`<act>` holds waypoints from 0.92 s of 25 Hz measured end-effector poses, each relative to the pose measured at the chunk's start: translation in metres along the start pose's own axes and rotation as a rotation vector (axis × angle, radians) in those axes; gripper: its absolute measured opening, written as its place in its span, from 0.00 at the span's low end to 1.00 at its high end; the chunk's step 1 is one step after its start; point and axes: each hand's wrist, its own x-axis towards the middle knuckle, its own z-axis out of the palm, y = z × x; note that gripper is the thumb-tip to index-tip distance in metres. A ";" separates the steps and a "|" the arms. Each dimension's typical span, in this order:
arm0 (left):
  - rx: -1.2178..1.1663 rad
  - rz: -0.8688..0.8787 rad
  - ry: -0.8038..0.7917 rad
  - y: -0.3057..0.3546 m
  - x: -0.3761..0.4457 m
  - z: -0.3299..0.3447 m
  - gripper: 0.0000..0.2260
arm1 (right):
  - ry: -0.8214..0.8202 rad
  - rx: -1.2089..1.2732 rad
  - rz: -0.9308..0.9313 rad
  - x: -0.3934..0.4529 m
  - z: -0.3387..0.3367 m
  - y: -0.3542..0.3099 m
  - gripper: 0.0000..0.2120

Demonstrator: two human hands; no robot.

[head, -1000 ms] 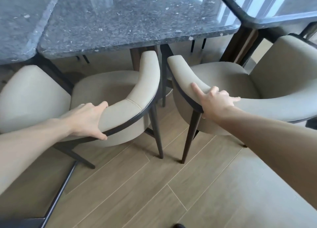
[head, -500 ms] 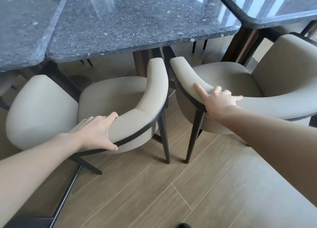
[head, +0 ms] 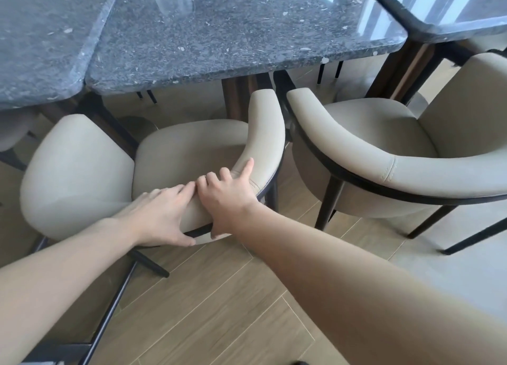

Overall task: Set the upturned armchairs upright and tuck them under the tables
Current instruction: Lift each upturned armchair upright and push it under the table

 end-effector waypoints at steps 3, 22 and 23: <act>-0.077 0.027 -0.004 -0.001 -0.002 -0.002 0.31 | -0.010 -0.044 -0.014 0.001 -0.005 0.005 0.43; -0.992 -0.480 0.747 -0.097 -0.229 0.100 0.33 | -0.015 0.392 -0.168 -0.001 -0.060 -0.219 0.25; -1.048 -0.536 0.779 -0.104 -0.253 0.117 0.30 | -0.016 0.461 -0.210 -0.003 -0.059 -0.246 0.25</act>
